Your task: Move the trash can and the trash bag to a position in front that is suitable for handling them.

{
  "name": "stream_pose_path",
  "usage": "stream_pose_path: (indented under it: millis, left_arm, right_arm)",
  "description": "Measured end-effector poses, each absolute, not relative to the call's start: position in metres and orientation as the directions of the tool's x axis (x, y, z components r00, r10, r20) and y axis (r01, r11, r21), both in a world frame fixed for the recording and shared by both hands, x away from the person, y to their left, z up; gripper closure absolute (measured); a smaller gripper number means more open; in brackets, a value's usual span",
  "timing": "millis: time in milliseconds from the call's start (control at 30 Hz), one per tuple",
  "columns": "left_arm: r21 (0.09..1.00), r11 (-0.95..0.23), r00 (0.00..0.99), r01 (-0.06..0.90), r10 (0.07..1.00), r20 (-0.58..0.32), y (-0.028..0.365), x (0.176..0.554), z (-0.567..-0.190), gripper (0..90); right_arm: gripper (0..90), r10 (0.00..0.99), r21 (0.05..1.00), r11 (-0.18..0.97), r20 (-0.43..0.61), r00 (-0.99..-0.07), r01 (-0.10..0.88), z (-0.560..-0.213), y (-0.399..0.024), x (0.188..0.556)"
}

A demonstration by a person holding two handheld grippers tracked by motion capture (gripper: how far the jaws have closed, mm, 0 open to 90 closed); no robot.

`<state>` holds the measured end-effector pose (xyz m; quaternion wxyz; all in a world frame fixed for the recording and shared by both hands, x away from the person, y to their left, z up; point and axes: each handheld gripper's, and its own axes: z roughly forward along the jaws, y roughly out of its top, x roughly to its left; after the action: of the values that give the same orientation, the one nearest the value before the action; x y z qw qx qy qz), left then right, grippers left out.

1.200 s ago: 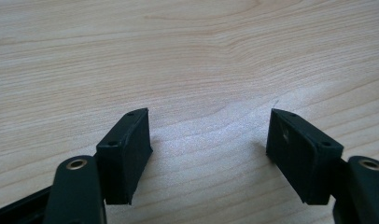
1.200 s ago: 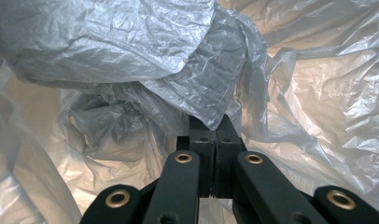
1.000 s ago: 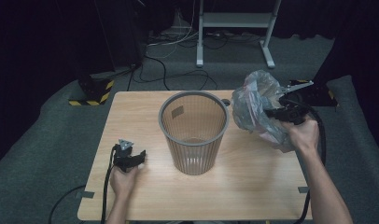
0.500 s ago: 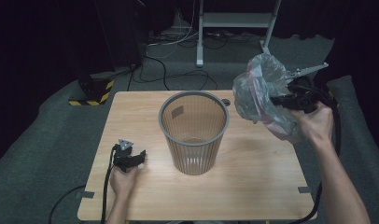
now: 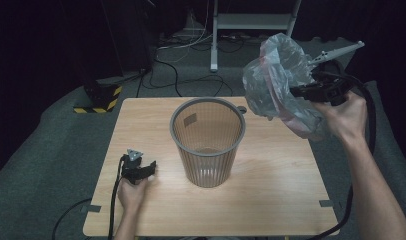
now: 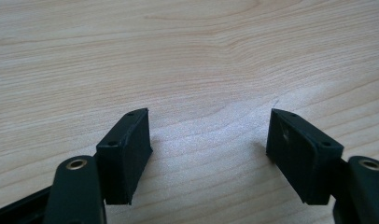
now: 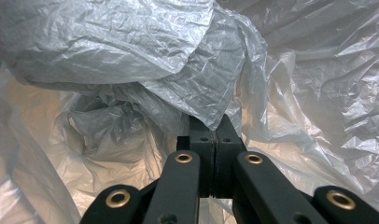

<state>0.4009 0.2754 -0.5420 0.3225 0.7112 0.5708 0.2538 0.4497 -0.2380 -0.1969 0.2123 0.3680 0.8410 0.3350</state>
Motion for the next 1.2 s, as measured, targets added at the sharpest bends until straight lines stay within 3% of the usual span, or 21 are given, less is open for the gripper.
stream_pose_path:
  millis: [633, 1200]
  left_arm:
    - [0.75, -0.138, 0.219, 0.647, 0.976, -0.009, 0.275, 0.401, -0.542, 30.5]
    - [0.75, -0.138, 0.218, 0.647, 0.976, -0.009, 0.275, 0.401, -0.542, 30.5]
  right_arm:
    - [89.8, 0.648, 0.716, 0.582, -0.122, -0.752, 0.386, -0.172, -0.173, 0.449]
    - [89.8, 0.559, 0.677, 0.652, -0.123, -0.82, 0.343, -0.18, -0.124, 0.454]
